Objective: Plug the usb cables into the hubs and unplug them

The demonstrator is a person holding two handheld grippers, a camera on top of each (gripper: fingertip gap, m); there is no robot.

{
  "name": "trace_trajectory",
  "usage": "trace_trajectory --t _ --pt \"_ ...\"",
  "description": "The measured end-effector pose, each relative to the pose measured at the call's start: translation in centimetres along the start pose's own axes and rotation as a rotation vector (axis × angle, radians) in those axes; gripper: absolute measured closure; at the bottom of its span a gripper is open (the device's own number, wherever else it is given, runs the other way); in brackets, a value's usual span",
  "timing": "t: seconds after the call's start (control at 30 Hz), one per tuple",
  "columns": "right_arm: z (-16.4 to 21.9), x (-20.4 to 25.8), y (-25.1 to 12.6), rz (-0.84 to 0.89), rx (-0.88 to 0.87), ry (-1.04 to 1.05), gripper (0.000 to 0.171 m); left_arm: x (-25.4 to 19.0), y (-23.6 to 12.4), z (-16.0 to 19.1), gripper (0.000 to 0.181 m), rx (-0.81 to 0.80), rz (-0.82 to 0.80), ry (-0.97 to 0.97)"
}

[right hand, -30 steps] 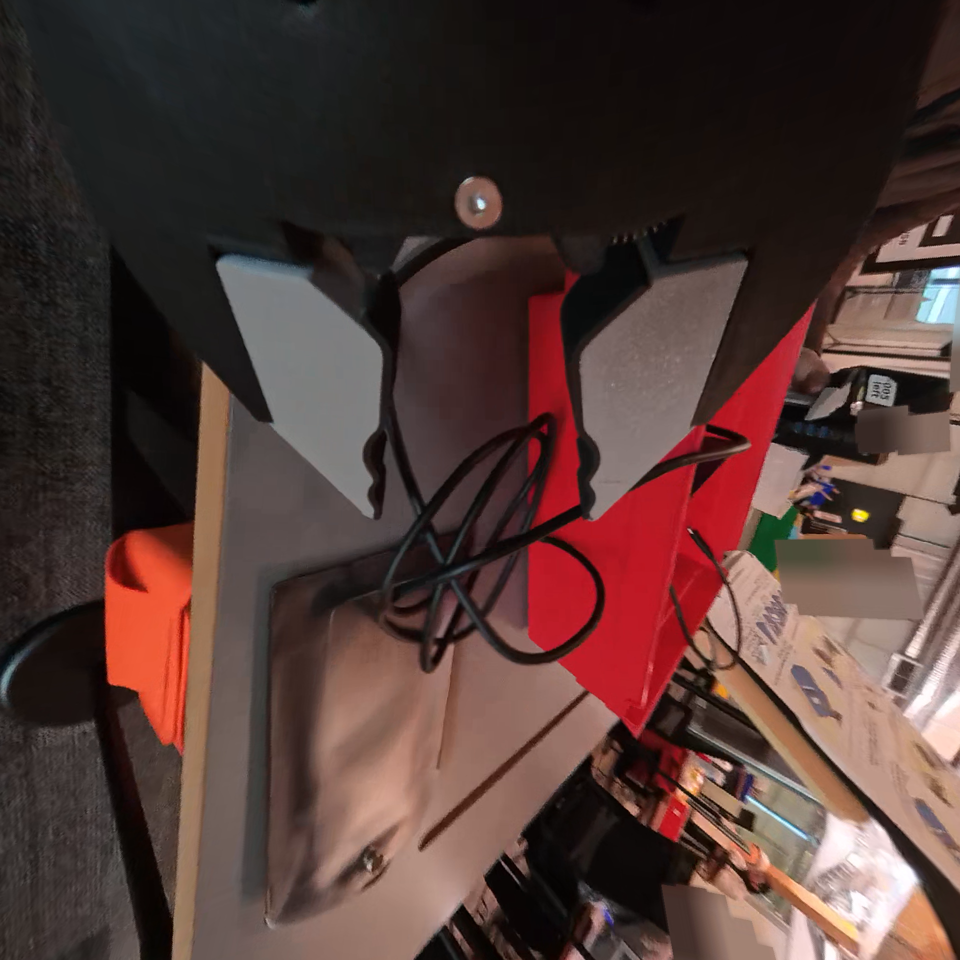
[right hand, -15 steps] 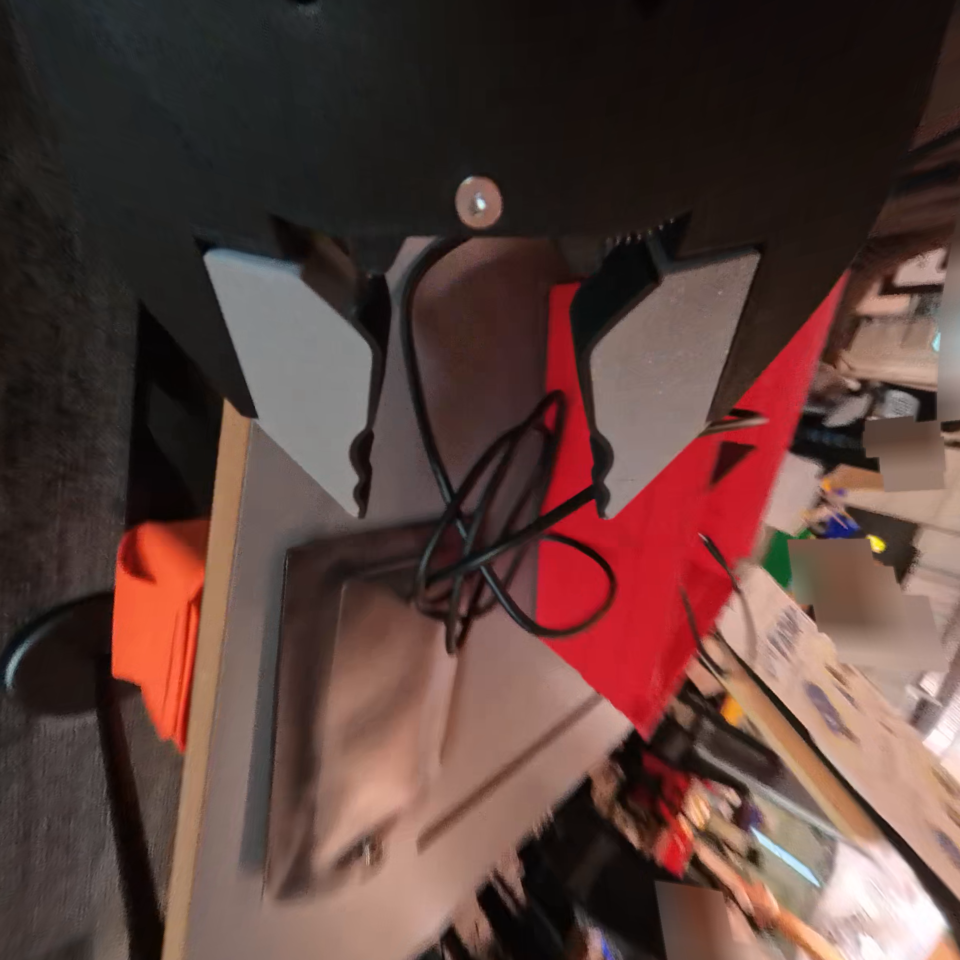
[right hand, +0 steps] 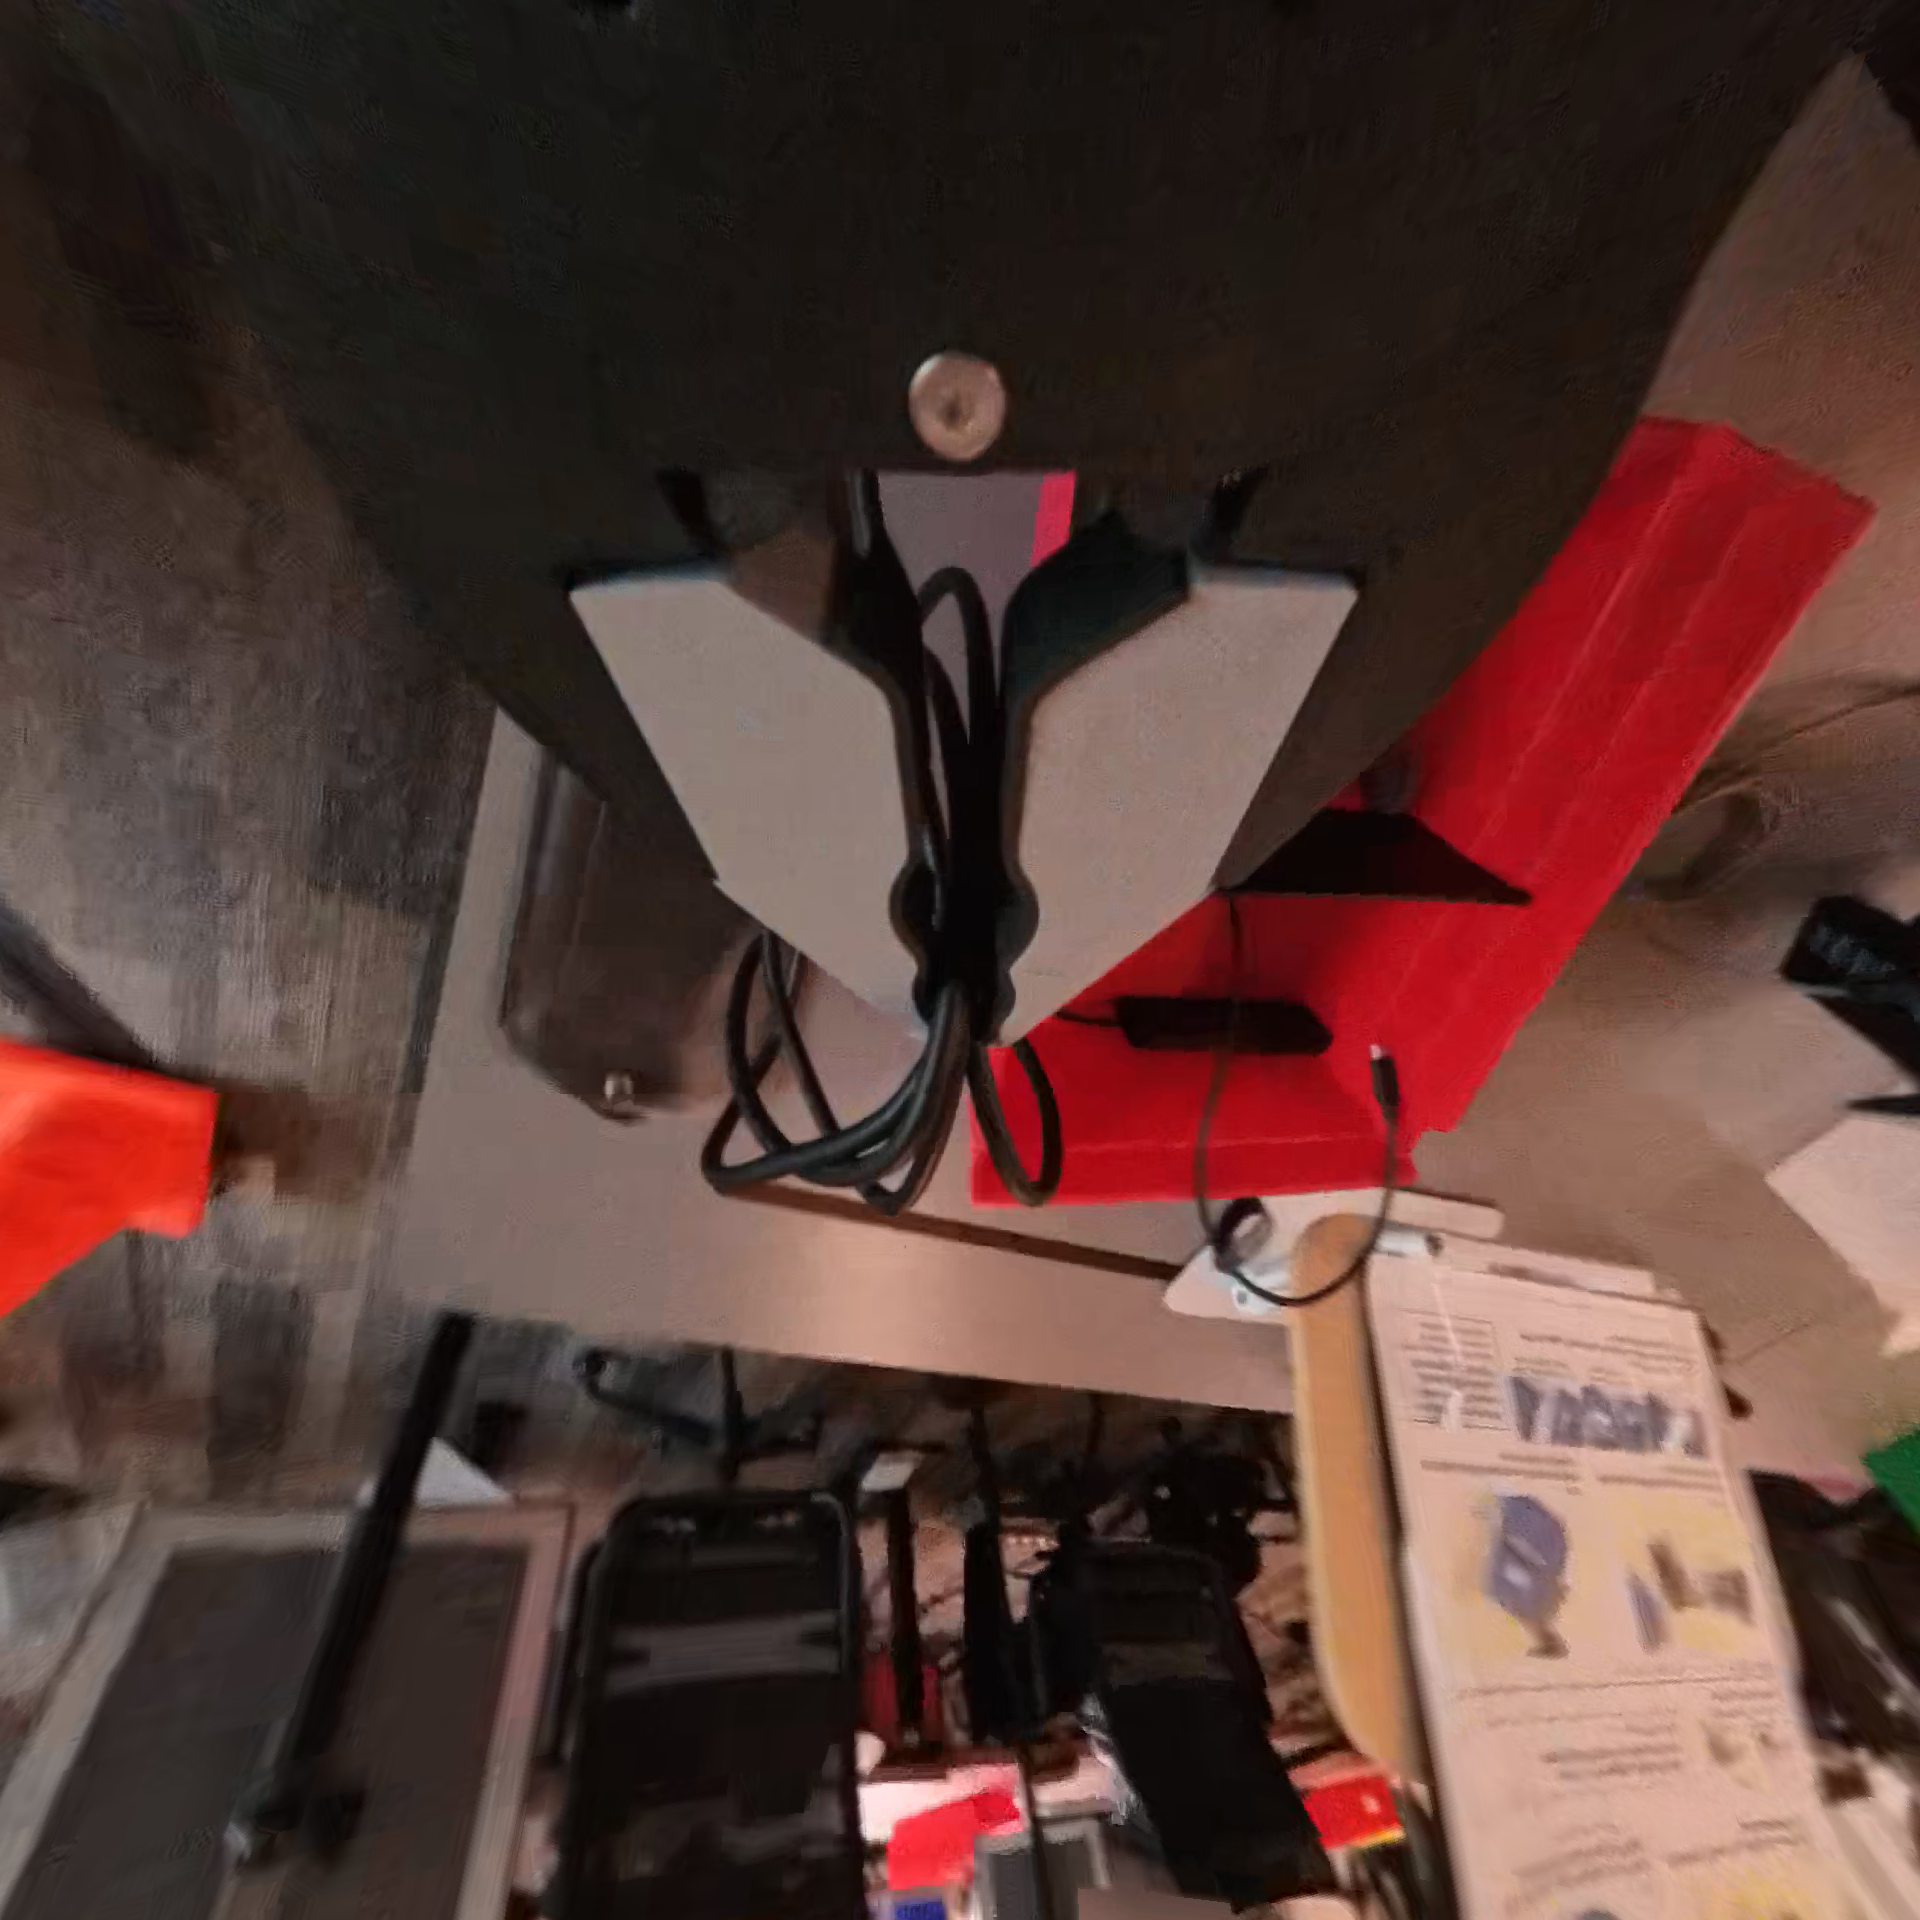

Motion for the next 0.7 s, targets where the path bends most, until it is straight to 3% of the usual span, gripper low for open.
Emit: trace_trajectory --t 0.13,0.23,0.33,0.43,0.6,0.7 --pt "-0.7 9.1 2.0 -0.215 0.173 -0.274 0.167 -0.7 -0.3 -0.3 0.114 -0.014 -0.002 0.037" --pt "4.1 12.4 4.0 -0.335 0.478 -0.284 0.167 -1.2 -0.6 -0.6 0.114 -0.031 -0.004 0.054" --pt "9.3 11.7 6.4 -0.248 0.770 -0.247 0.167 -1.6 -0.7 -0.9 0.114 -0.056 -0.008 0.069" --pt "10.2 12.1 9.5 -0.256 0.805 -0.242 0.167 -1.9 -0.8 -1.0 0.113 -0.083 0.007 0.085" --pt "13.0 10.5 12.7 -0.187 1.026 -0.234 0.164 -3.0 -1.4 -0.7 0.114 -0.150 0.145 0.109" --pt "10.1 11.6 12.6 -0.130 0.924 -0.291 0.160 -2.7 -1.6 -0.9 0.114 -0.162 0.177 0.054"
Point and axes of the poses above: each gripper's, where its closed fingertips meet, y out along the fingers, z out of its underside, x = y × z across the jaws, the point moved 3 cm from there along -y, back along the fingers, and after that the axes turned 15 degrees about -z, right-handed, at the moved point
